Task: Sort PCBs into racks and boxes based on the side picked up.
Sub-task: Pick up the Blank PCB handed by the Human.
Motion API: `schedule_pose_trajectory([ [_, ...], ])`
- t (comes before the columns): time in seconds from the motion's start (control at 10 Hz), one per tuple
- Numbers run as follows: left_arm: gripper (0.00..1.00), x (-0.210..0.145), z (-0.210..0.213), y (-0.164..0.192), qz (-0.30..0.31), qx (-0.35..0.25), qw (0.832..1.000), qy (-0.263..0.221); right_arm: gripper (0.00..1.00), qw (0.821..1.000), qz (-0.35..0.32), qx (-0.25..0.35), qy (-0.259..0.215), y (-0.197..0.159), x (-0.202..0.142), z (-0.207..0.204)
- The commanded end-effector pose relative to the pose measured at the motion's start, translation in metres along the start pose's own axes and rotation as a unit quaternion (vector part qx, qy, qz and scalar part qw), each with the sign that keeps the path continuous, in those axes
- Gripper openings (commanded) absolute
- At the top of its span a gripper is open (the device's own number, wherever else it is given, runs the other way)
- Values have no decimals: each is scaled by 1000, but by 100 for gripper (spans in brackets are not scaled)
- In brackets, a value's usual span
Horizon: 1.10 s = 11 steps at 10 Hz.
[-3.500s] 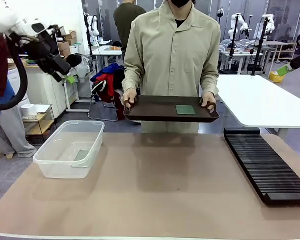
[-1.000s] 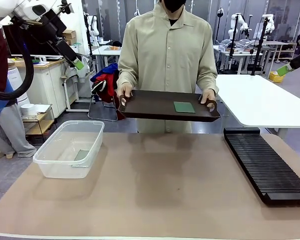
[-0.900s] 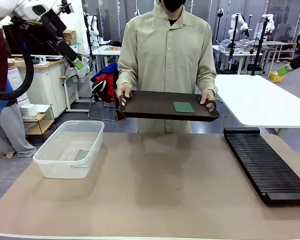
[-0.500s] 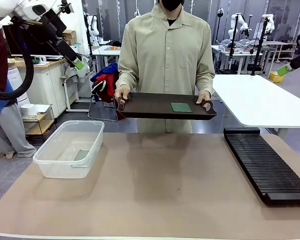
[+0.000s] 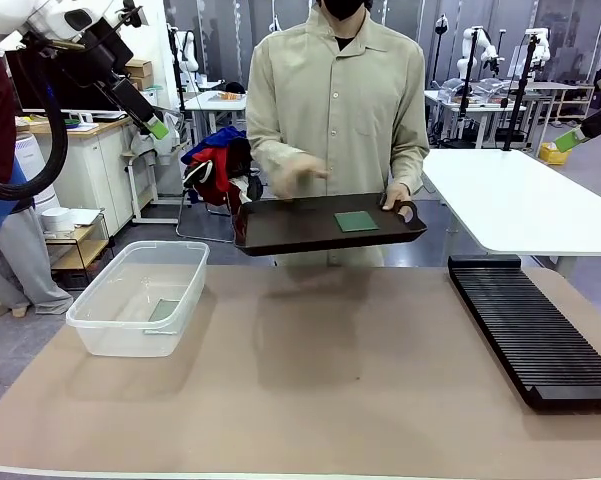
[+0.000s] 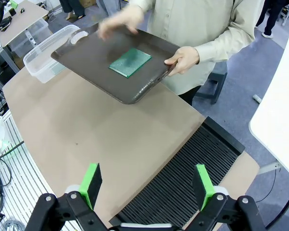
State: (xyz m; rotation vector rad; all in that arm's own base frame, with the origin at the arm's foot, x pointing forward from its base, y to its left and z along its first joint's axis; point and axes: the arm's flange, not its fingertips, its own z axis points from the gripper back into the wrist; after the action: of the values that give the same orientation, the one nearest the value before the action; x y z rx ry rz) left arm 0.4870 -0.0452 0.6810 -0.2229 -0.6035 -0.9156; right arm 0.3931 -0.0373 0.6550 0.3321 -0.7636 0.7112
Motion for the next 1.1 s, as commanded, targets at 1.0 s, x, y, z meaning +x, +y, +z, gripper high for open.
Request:
schedule_pose_trajectory([
  [1.0, 100, -2, 0, -1, -2, 9, 1000, 2, 100, 1000, 2, 5, 1, 0, -2, -1],
])
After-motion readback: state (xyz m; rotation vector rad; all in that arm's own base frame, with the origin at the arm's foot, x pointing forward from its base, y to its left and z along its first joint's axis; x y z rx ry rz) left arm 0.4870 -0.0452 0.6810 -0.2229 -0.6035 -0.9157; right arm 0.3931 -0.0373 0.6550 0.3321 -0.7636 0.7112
